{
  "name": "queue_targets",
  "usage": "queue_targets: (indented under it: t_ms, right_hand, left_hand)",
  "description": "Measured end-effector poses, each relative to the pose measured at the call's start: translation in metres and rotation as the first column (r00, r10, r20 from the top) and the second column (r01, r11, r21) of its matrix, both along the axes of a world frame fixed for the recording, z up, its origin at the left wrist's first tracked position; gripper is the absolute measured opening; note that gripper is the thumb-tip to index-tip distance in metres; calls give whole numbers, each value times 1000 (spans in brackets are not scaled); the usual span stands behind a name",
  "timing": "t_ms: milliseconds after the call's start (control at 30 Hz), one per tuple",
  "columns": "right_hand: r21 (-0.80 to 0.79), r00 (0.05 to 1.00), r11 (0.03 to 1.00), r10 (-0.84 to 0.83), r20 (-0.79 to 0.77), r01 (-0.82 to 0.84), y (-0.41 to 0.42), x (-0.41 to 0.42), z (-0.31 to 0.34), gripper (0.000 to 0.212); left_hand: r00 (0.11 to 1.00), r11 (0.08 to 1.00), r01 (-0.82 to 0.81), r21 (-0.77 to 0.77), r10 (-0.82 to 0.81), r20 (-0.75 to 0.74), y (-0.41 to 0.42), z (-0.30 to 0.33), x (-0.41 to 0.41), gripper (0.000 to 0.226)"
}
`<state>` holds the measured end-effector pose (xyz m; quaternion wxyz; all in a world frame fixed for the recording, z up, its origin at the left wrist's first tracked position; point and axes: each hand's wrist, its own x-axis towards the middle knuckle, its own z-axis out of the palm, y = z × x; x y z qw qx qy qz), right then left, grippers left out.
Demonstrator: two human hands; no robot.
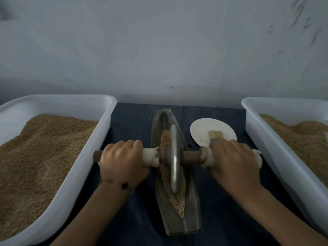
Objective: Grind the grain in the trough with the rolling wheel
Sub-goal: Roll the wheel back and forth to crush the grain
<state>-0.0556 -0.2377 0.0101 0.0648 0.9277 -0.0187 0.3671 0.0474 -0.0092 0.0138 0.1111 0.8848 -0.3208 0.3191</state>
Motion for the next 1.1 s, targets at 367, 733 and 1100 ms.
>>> queue_targets:
  t_ms: [367,733,1100]
  right_hand:
    - [120,906,969,-151,-396,214,-17,86,23,9]
    - [10,939,992,-120,-321,130,-7,27,10,31]
    - [69,870,977,-147,-471,202,-24,101,27,12]
  left_hand:
    - [915,947,-210,242,277,-292,-39,23,67,16]
    - [958,941,-177,288,231,-167,-7,10,17,28]
    - [876,935,-265,236,335,-346,-36,17,73,20]
